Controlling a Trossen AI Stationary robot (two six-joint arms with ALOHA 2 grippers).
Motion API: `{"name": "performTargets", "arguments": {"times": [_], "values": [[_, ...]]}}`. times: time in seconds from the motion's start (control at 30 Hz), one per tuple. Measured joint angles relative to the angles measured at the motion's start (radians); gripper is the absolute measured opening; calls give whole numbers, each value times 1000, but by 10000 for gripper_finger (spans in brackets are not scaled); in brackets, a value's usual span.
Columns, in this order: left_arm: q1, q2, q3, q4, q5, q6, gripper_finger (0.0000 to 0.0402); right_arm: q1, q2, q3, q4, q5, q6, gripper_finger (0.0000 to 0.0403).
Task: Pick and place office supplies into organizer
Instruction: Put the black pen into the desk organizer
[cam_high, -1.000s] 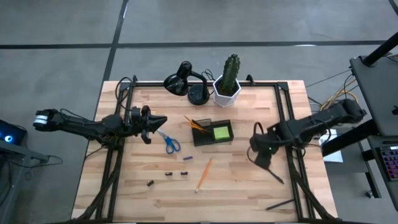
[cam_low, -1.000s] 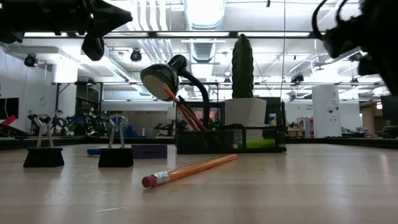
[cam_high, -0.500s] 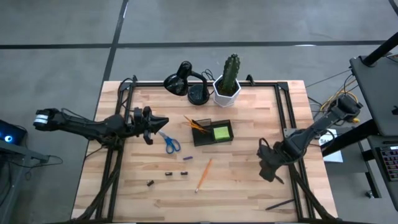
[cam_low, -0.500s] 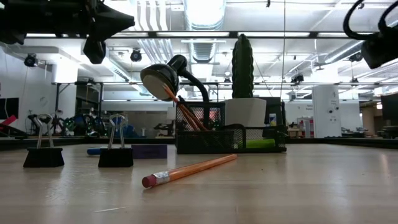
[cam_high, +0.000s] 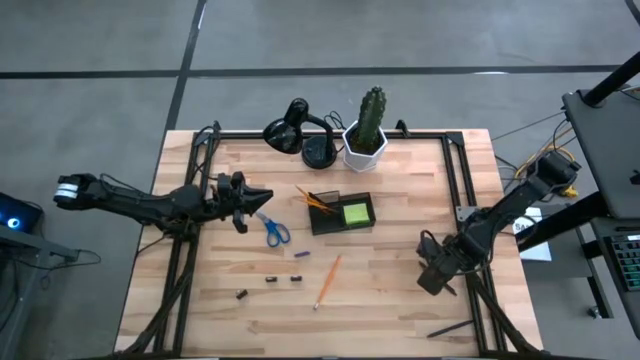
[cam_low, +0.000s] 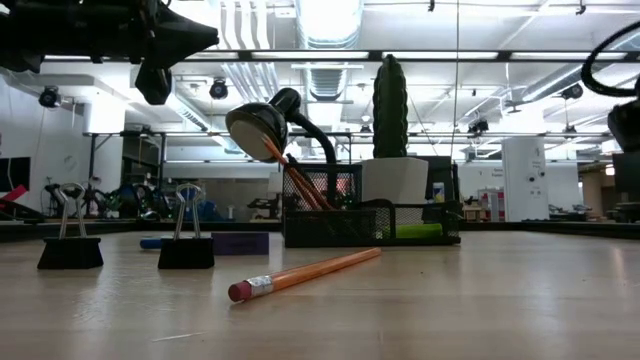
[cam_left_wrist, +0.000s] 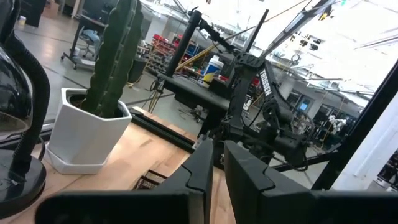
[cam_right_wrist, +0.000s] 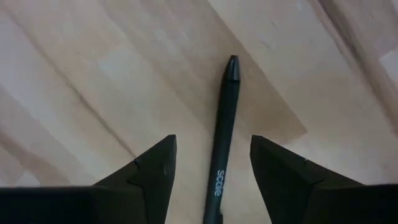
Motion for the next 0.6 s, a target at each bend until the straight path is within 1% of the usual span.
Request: {"name": "performTargets", "arguments": {"times": [0.1, 0.27, 0.6], "values": [[0, 2, 0, -2, 0, 0, 24, 0, 1, -37, 30, 0, 32, 188], [0, 1, 0, -1, 0, 0, 24, 0, -2, -61, 39, 1, 60, 187], [0, 2, 0, -1, 0, 1, 24, 0, 0, -64, 37, 4, 9, 184]]}}
